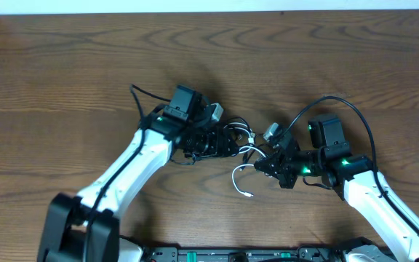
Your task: Untangle cables
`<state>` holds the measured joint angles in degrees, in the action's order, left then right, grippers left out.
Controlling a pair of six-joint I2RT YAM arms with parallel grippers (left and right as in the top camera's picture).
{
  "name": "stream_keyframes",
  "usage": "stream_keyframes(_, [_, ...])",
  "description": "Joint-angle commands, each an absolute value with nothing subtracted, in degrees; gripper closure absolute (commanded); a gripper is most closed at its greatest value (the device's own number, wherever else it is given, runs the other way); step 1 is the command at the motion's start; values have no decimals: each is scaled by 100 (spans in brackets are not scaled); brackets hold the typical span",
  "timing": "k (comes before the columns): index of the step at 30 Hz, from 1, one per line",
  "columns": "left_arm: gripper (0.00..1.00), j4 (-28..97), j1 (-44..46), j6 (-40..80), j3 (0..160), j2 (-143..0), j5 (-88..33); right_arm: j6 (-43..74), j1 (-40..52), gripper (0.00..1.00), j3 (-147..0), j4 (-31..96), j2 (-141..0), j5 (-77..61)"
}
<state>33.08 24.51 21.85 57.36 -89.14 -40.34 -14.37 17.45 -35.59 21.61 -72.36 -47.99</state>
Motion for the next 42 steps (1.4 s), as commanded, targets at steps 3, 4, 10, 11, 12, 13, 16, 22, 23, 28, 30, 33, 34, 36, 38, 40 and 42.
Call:
stream_keyframes(3, [37,3159,2438,2169,5837,-9421,-3715,-1549,1778,99,-3577,2145,-7240,-4943])
stream_keyframes(4, [37,3127,2438,2169,5837,-9478,-3605,-1549,1778,99,-3577,2145,-7240,-4943])
stream_keyframes(10, [36,2899,2438,2244,5837,-9699,-3509,-1549,1778,99,-3577,2167,-7240,-4943])
stream_keyframes(11, [36,2899,2438,2373,5837,-9723,-3509,-1549,1778,99,-3577,2167,-7240,-4943])
stream_keyframes(12, [33,2902,2438,2488,5837,-9747,-3509,-1549,1778,99,-3577,2167,-7240,-4943])
stream_keyframes(13, [31,2904,2438,2840,5837,-9793,-3511,-1549,1778,99,-3577,2165,-7240,-4943])
stream_keyframes(16, [28,2902,2438,3607,5837,-9852,-3509,-1549,1778,99,-3577,2165,-7240,-4936])
stream_keyframes(22, [28,2873,2438,4600,5835,-9880,-3507,-1546,1778,99,-3577,2206,-7240,-4792])
stream_keyframes(23, [28,2853,2438,4681,5835,-9880,-3507,-1546,1778,99,-3577,2211,-7240,-4794])
stream_keyframes(28, [28,2657,2438,5037,5835,-9880,-3509,-1546,1778,99,-3577,2211,-7240,-4794])
stream_keyframes(30, [28,2591,2440,5155,5835,-9880,-3509,-1546,1778,99,-3577,2211,-7240,-4794])
stream_keyframes(33, [28,2462,2440,5181,5835,-9883,-3507,-1546,1778,99,-3577,2211,-7240,-4794])
stream_keyframes(34, [28,2443,2440,5181,5835,-9883,-3505,-1549,1778,99,-3577,2211,-7240,-4794])
stream_keyframes(36, [28,2427,2440,5290,5835,-9883,-3457,-1549,1778,99,-3577,2211,-7240,-4794])
stream_keyframes(38, [28,2427,2438,5415,5835,-9883,-3378,-1549,1778,99,-3577,2209,-7240,-4794])
stream_keyframes(40, [28,2342,2438,5437,5835,-9883,-3358,-1546,1778,99,-3577,2211,-7240,-4794])
stream_keyframes(42, [28,2244,2438,5450,5835,-9883,-3361,-1546,1778,99,-3577,2213,-7240,-4794])
